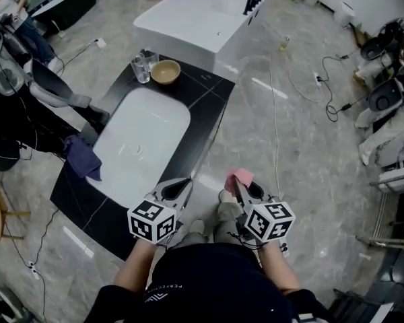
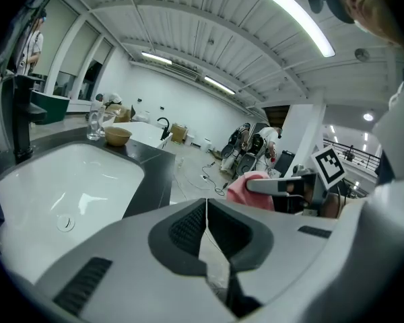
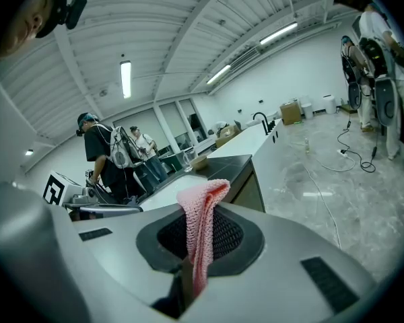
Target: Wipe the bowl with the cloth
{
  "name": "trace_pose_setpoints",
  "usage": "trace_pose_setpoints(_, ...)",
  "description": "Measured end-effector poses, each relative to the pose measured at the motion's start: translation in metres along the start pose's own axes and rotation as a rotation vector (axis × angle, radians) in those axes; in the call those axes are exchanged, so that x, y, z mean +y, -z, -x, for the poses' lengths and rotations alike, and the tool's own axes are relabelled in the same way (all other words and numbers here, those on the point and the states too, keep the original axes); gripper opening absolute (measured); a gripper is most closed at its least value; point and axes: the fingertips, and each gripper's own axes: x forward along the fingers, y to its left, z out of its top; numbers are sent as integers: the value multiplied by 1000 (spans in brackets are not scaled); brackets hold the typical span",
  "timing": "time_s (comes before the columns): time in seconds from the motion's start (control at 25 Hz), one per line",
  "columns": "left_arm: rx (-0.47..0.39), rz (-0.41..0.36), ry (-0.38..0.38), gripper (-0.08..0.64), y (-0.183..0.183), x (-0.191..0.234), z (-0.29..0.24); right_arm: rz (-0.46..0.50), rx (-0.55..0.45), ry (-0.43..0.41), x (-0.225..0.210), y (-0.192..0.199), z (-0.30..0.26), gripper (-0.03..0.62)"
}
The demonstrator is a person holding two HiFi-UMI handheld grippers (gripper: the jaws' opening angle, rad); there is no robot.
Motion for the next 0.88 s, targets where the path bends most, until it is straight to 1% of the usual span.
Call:
trace_pose_setpoints(0.24, -6, -34, -102, 14, -30, 20, -38, 25, 24, -74, -23, -31, -29, 43)
trace_pose_setpoints(0.56, -26, -40, -195, 14, -70, 34, -85, 63, 53, -171, -58, -79, -64, 43)
trace_pose_setpoints(0.68, -34, -78, -240, 14, -80, 39, -99, 75, 63, -205, -69, -92, -75, 43)
trace_pose_setpoints(0.76, -38, -104, -255, 14, -87, 41, -109, 84, 67, -225, -78, -101, -81, 43)
trace_pose_setpoints(0.88, -52, -116, -264, 14, -99, 42, -124, 91, 69, -254, -90, -113, -91, 43)
